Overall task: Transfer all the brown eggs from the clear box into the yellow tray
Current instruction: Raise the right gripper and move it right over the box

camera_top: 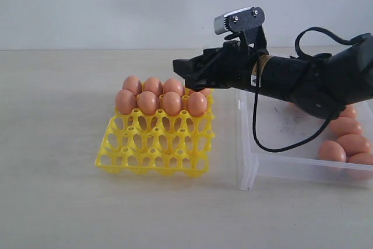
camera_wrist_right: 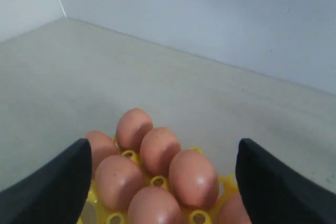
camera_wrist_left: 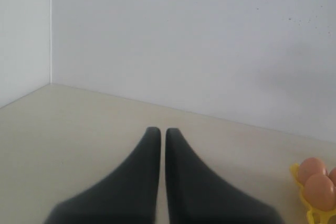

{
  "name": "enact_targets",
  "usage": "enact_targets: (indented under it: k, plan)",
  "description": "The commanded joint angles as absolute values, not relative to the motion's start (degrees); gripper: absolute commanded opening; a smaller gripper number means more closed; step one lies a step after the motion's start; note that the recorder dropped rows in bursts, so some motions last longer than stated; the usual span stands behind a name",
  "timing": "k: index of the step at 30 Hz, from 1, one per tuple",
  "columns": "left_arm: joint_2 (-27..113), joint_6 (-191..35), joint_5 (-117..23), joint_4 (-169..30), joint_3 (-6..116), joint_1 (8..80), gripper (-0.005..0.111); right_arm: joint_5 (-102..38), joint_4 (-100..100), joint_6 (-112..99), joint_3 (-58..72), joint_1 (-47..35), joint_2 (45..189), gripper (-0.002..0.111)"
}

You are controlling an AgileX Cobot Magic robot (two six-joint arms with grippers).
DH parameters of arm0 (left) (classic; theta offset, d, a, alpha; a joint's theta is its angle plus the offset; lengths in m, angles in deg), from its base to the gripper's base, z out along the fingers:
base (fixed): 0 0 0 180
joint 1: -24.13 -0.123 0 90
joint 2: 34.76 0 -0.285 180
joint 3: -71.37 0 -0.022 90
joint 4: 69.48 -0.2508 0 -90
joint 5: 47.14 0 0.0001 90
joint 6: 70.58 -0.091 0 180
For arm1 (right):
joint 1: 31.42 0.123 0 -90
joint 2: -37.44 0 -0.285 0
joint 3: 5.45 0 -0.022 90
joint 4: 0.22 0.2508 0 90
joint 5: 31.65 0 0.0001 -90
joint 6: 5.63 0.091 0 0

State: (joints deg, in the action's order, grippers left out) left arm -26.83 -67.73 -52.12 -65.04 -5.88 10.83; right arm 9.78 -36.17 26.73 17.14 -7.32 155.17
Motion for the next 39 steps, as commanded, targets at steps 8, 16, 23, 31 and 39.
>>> enact_targets:
  k: [8,16,23,31,39]
  plan:
    - [-26.97,-67.22,-51.5,-64.53,-5.84,10.74,0.004,19.03,-38.73,31.43,17.34,-7.46,154.48,0.07]
    - [-26.97,-67.22,-51.5,-64.53,-5.84,10.74,0.004,38.32,-36.26,28.81,17.34,-7.46,154.48,0.07]
    - [-26.97,-67.22,-51.5,-64.53,-5.84,10.74,0.004,38.32,-36.04,27.75,17.34,-7.46,154.48,0.061]
    - [-26.97,-67.22,-51.5,-64.53,-5.84,10.74,0.004,38.32,-36.04,17.23,17.34,-7.46,154.48,0.0]
    - [-26.97,-67.22,-51.5,-64.53,-5.84,10.74,0.004,18.75,-12.37,-1.15,17.34,-7.57,153.39,0.0]
